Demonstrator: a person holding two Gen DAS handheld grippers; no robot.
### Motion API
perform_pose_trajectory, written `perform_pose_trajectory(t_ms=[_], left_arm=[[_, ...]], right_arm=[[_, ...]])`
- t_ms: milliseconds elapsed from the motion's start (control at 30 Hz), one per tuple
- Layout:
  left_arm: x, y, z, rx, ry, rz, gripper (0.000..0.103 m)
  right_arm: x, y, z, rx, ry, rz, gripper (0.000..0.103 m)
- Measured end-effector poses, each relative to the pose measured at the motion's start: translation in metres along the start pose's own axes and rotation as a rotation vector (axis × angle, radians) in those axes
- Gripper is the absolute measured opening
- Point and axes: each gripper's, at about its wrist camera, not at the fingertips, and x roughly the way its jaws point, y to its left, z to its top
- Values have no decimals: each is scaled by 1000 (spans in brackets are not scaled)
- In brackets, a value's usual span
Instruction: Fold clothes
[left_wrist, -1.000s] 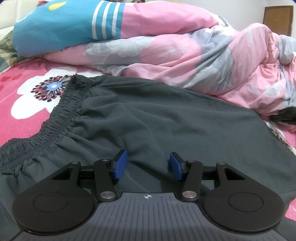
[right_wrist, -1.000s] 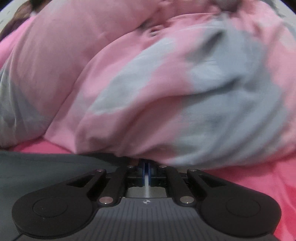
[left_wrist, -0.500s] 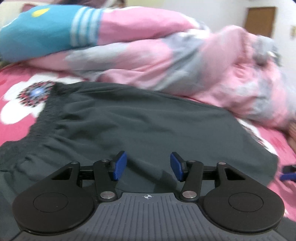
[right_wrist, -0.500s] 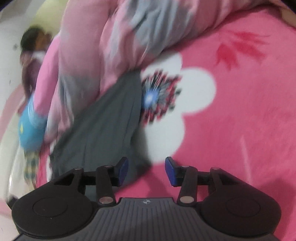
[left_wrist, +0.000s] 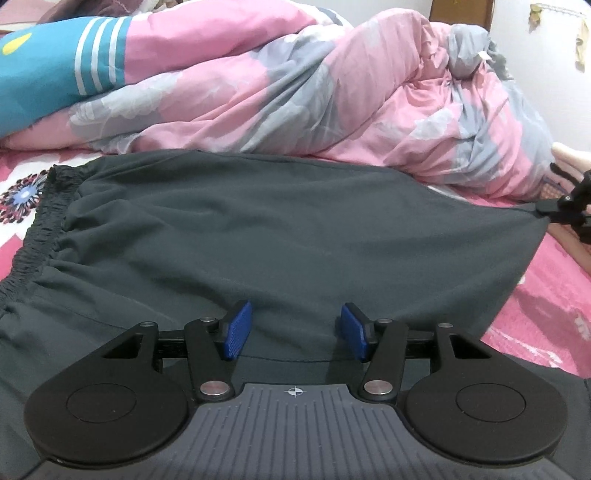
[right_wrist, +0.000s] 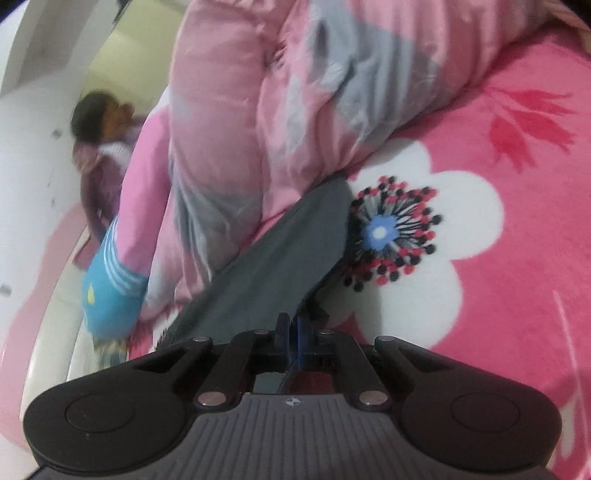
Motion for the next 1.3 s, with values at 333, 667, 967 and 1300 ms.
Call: perform_pose_trajectory(t_ms=[333,667,967,1300], left_arm=[[3,-2,-2,12,6,6,54],[5,0,-1,-8,11,2,55],[5,0,-1,-5,12,-1,55],[3,3,0,-11,19,-17,55]], right_arm=[[11,-7,4,19,-11,136,6],[30,-29,-16,-116,79,-167,57],[68,42,-2,-232,70,-2,18],[58,20,-7,-250,39,-103,54]])
